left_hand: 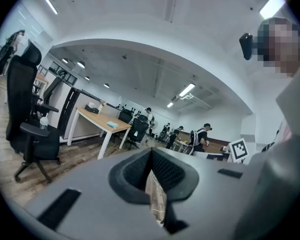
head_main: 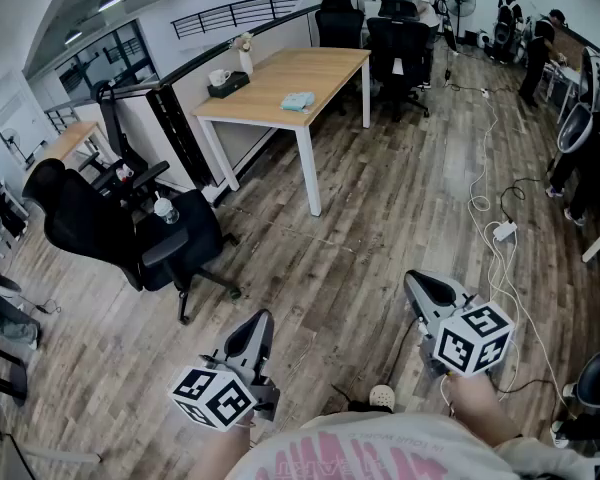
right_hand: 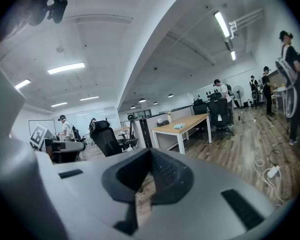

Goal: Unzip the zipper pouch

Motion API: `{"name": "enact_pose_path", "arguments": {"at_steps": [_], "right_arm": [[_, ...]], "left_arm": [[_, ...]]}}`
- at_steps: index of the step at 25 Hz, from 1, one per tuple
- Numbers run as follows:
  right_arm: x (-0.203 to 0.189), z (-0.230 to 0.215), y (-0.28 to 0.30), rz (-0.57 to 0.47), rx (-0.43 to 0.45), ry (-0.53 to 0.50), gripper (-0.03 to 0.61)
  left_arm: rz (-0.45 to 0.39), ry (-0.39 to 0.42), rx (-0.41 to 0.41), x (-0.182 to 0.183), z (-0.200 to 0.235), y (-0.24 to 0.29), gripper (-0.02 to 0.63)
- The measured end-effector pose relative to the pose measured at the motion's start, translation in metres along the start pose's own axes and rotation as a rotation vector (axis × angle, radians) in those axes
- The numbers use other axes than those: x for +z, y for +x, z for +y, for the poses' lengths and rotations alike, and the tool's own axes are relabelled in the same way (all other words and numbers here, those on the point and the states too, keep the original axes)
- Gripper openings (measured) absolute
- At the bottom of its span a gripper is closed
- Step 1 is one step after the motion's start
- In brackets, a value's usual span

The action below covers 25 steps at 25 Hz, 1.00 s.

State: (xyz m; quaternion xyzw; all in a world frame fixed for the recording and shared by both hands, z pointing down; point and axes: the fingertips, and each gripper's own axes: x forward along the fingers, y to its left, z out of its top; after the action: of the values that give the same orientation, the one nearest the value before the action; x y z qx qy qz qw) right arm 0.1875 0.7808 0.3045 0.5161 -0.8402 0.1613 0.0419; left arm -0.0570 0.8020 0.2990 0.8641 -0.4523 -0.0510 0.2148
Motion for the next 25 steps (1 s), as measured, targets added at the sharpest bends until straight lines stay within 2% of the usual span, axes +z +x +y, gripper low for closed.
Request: {"name": "enact_pose_path", "arguments": {"at_steps": [3,7,13,19,25], "right_arm": [[-0.004,0.019,0.01,-0.011,-0.019,0.024,-0.002],[-0.01,0.047,0.021,-0.022,-0.032,0.014,-0.002],[-0.035,0.07,0.046,0.04,-0.01,0.018,-0.002],[-0.037,0.045,0.095,0.072,-0.024,0.098,0.0],[-0.015,-0.013,0.182,0.09,-0.032,0.071,-0.001]], "left_arm": [[-0.017,-0.019,-0.011,0.006,0.018,-0.017,0.002],[-0.015,0.01,-0.02,0.011,0.042,-0.036,0.002],[-0.005,0.009,-0.026,0.005,0.067,-0.042,0.002],[0.031,-0.034,-0.019,0.0,0.1,-0.006,0.002],[0.007,-0.054,0.023,0.026,0.151,0.072,0.002]]}}
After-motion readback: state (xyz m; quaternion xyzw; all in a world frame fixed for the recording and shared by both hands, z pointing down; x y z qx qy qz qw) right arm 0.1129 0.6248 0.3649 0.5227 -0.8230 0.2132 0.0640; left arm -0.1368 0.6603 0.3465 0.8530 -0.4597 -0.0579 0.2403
